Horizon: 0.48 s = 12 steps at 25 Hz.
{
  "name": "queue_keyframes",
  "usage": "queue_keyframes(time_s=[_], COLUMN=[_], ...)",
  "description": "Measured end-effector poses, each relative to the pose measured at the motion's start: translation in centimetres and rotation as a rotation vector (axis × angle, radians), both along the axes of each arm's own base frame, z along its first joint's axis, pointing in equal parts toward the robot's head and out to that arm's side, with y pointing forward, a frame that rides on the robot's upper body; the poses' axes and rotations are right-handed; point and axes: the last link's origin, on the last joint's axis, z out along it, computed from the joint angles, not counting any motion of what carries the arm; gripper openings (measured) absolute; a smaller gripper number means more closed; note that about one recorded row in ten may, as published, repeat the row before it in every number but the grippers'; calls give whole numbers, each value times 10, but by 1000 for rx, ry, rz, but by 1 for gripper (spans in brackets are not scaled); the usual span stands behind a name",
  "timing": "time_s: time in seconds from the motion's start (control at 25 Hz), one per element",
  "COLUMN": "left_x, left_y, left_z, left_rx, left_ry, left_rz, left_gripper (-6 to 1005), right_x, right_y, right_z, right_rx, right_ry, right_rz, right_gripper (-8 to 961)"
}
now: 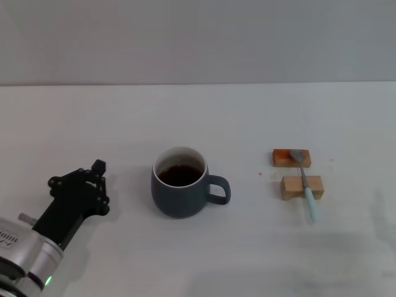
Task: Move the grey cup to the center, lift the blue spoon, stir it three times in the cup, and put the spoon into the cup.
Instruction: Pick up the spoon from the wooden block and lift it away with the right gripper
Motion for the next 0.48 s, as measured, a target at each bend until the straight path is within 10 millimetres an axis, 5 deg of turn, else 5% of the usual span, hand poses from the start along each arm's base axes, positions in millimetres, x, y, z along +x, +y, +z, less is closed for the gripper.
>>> queue_keyframes(time_s=[0.36,0.48], left_x=[-10,-11], left_y=[-7,-11], left_z=[5,11], left_rx=[23,61], left_ry=[0,-17], left_rz=[33,32], left_gripper=[-1,-1], right_x=[-5,-9], right_y=[0,1], right_z=[-14,-27], right_rx=[-95,-150], right_ry=[-21,-147], right_rz=[32,13], right_gripper=[690,690])
